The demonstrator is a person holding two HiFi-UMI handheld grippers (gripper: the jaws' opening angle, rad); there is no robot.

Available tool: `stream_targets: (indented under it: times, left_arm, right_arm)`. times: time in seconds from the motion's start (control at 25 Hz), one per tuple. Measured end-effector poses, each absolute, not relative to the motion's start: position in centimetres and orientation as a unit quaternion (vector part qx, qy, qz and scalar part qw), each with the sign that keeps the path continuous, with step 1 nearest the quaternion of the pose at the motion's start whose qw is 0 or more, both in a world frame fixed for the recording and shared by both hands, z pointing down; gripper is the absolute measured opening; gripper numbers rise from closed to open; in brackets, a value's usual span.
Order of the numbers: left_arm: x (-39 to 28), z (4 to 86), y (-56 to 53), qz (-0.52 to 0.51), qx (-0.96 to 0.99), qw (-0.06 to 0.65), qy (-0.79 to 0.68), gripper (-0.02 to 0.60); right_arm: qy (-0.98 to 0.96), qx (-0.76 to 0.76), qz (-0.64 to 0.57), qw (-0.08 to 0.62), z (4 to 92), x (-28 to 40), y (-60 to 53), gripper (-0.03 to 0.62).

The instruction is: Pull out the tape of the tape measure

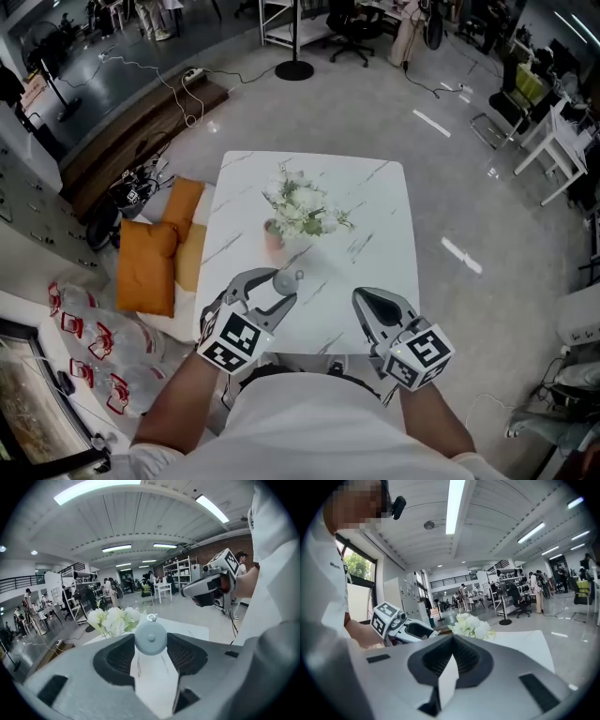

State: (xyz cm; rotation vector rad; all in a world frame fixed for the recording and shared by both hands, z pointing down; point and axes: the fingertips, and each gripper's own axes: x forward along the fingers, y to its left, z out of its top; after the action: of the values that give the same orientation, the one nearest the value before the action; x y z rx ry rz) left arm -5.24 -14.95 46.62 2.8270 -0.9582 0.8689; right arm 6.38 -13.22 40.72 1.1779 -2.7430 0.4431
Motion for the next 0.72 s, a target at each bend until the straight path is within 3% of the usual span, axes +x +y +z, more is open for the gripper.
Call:
stream_targets:
  times: [0.72]
  left_arm:
    - [-3.9, 41.9, -13.5, 0.271, 0.910, -0.080, -0.305, 0.222]
  right_arm:
    - [-0.907, 0.397, 0.135, 0.032, 38.7, 6.8, -13.8, 0.006]
